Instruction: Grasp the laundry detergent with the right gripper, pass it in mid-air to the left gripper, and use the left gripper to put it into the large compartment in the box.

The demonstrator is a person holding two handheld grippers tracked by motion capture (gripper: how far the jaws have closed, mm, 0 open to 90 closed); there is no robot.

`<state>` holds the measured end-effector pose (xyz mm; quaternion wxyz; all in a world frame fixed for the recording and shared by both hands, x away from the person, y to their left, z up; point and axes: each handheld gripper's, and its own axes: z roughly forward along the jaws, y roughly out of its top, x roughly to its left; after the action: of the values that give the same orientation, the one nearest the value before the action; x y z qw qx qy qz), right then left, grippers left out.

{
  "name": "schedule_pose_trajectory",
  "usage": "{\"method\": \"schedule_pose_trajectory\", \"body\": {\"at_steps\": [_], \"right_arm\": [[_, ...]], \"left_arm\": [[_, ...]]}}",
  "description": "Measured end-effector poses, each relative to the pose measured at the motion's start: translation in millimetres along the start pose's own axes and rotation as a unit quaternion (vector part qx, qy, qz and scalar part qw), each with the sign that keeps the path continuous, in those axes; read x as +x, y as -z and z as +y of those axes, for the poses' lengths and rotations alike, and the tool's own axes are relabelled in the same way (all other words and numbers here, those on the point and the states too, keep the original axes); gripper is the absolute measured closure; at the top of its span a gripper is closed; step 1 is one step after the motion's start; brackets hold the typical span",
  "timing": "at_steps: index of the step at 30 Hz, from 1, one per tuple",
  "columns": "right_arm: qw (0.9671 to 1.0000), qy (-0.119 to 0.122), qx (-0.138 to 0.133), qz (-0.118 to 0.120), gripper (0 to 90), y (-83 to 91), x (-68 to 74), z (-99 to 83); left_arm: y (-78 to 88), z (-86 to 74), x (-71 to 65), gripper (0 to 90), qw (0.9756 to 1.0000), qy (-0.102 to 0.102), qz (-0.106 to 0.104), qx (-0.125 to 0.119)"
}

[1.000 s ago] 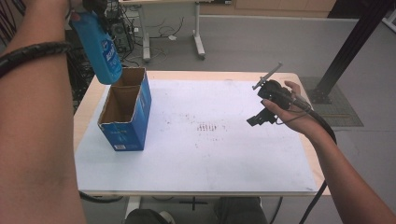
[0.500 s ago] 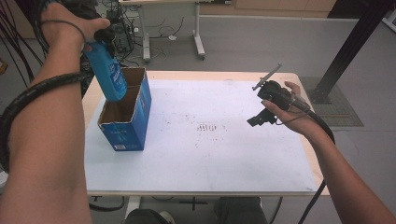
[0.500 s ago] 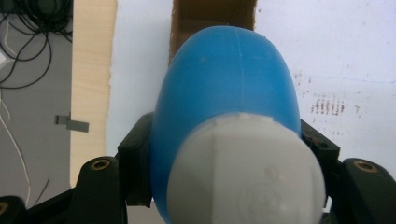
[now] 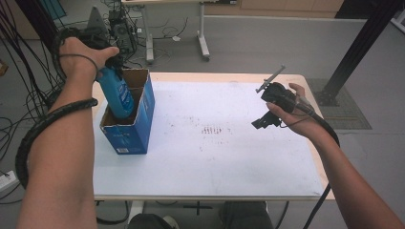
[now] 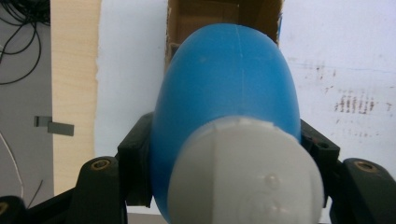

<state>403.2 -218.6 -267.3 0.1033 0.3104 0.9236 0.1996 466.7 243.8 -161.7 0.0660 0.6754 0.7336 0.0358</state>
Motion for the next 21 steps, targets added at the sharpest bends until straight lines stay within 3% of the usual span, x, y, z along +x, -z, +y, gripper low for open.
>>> {"method": "schedule_pose_trajectory", "body": {"at_steps": [9, 21], "right_arm": [[1.0000, 0.002, 0.004, 0.000, 5.1, -5.2, 2.1, 0.5], [0.9999, 0.008, 0.011, 0.001, 5.0, -9.1, 4.8, 2.5]], "left_arm": [[-33.1, -7.7, 1.4, 37.0, 1.0000, -0.006, 0.006, -0.004], [-68.7, -13.6, 0.4, 37.1, 0.9999, -0.013, 0.003, 0.009]]}}
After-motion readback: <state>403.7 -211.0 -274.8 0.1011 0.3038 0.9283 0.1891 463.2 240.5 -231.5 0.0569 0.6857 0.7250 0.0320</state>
